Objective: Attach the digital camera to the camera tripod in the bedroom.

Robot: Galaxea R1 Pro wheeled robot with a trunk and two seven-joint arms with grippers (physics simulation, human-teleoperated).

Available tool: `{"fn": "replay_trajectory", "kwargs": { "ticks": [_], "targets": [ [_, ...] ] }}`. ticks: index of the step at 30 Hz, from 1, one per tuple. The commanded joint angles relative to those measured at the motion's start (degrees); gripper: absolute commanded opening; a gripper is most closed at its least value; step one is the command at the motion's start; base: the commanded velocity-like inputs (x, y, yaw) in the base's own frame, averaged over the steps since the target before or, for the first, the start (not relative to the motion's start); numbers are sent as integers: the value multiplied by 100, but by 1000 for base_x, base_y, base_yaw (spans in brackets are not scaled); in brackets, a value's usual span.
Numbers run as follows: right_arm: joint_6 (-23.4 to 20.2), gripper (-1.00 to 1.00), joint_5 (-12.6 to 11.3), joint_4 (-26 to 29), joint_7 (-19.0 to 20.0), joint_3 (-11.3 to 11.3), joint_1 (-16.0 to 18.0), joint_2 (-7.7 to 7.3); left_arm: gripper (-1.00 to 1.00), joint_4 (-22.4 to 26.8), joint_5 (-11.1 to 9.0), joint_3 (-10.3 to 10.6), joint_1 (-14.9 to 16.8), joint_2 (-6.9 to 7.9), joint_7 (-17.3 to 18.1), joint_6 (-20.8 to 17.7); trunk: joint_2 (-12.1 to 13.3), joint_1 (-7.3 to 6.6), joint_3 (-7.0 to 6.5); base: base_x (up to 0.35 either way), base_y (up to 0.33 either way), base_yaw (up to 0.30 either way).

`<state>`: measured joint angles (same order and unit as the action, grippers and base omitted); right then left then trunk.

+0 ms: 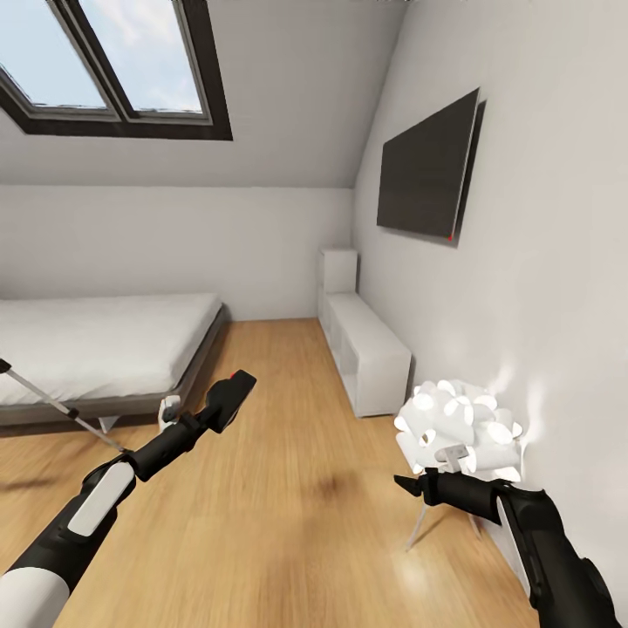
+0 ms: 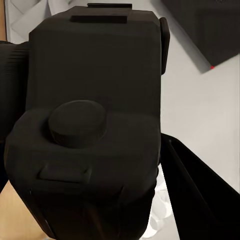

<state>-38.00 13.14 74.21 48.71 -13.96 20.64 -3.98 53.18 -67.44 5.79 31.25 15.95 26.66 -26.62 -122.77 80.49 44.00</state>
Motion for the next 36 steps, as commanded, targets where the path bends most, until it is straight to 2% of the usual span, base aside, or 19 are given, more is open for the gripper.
{"fn": "replay_trajectory", "kwargs": {
  "ticks": [1,36],
  "targets": [
    [-14,100,57,6,54,-10,6,2,-100,-1,-50,10,4,5,6,-28,39,-24,-12,0,0,0],
    [-15,100,56,84,106,-10,2,2,-100,-10,-50,10,4,5,-2,-28,1442,-792,-641,0,0,0]
  ]
}}
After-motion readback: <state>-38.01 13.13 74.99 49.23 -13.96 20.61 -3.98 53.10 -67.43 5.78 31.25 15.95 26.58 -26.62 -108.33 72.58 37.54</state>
